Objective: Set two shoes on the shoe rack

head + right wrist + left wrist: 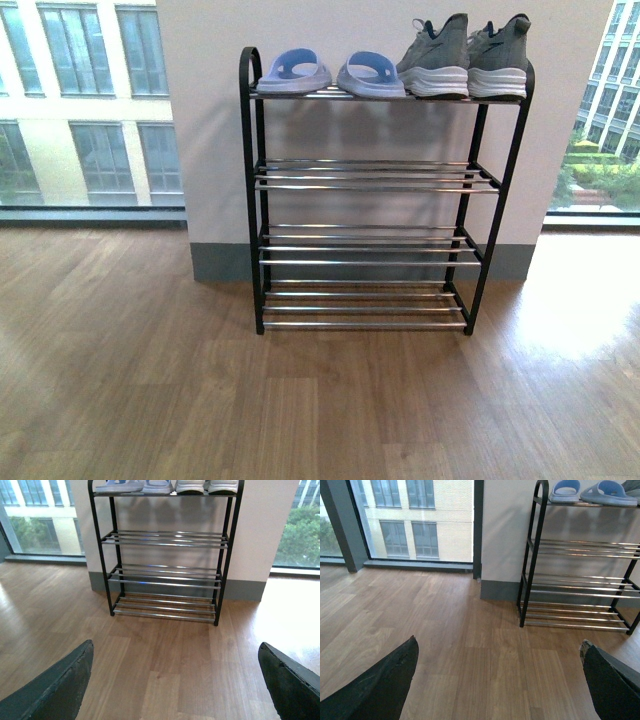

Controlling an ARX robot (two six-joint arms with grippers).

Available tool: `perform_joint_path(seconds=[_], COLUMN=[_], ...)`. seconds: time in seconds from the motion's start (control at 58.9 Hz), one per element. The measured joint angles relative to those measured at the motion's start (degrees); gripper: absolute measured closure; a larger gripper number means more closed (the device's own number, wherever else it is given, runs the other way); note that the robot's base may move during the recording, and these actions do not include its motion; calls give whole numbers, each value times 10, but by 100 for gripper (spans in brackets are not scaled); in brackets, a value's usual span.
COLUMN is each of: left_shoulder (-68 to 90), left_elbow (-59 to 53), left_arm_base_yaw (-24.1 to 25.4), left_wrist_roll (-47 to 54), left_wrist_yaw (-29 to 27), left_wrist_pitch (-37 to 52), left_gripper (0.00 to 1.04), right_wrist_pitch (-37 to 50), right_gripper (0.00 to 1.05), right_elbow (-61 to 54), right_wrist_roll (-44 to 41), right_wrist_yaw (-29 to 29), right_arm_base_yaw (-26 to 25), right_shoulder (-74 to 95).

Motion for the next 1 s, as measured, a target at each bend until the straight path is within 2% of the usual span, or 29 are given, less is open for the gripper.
perform_joint_path(seconds=[1.002], left_shoulder=[0], left_elbow=[0], left_arm_base_yaw=[0], left_wrist_roll=[0], left_wrist_yaw=[0], left_wrist_pitch=[0], left_gripper=[9], right_wrist_pitch=[0], right_gripper=[9], right_elbow=[0], right_wrist_roll=[0], right_wrist_yaw=[0], right_arm_base_yaw=[0], right_shoulder=[0])
